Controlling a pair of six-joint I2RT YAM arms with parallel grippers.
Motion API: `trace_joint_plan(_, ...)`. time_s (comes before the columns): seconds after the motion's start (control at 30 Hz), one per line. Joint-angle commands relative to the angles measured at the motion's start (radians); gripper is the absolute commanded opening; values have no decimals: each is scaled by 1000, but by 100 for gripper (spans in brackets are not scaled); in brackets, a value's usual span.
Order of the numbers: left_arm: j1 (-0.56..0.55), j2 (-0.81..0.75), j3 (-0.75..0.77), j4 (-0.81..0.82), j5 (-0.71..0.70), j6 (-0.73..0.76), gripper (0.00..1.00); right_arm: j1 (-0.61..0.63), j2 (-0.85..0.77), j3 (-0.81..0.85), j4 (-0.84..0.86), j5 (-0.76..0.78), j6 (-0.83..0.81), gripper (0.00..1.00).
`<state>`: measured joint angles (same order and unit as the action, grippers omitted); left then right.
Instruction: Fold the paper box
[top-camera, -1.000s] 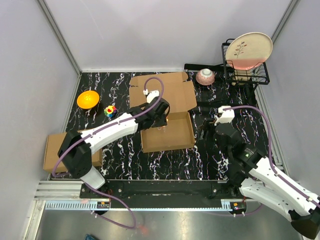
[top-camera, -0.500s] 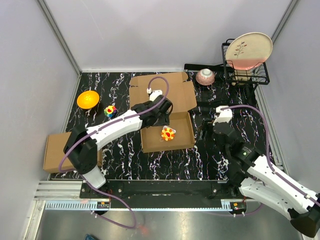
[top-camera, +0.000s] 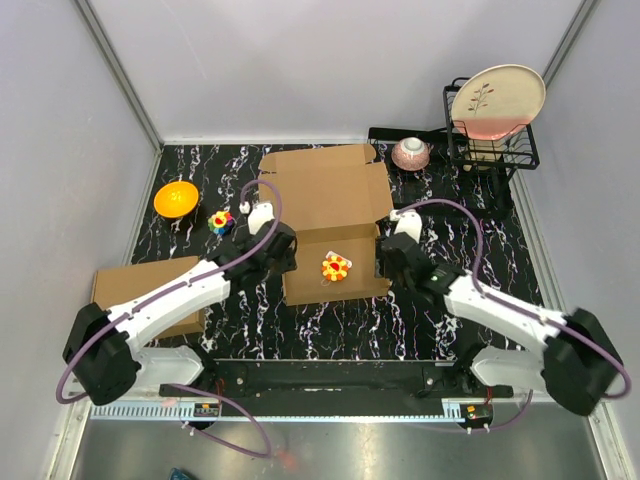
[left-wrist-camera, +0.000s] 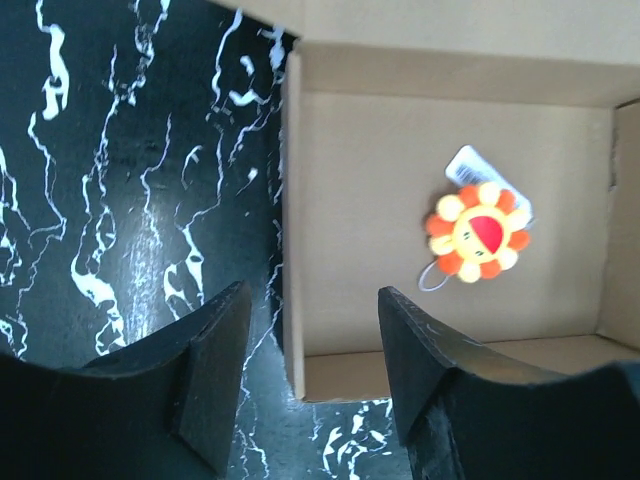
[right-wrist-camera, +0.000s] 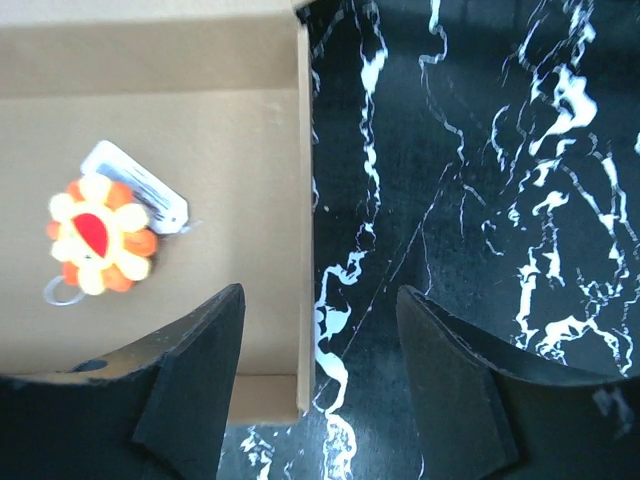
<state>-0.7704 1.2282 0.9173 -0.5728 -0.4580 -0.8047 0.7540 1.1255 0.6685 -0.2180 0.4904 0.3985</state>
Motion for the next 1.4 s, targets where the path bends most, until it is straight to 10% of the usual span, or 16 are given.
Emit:
trace_joint_plan(0.0,31,-67,-46,57,-41,-37,56,8,154,60,75,50,-20,67)
trace_joint_plan(0.3,281,-242,-144,145,128,56,58,-1,281,65,166,51,-53,52)
trace_joint_plan(0.7,275,-130,-273,415,335,59,54,-1,329,85,206,57,-98,41)
trace_joint_plan(1.1,198,115,-189,372,251,71,44,-2,333,65,210,34,-93,29)
trace_joint_plan(1.37,155,137,-193,363,214,82,18,4,289,23,204,-3,-63,23)
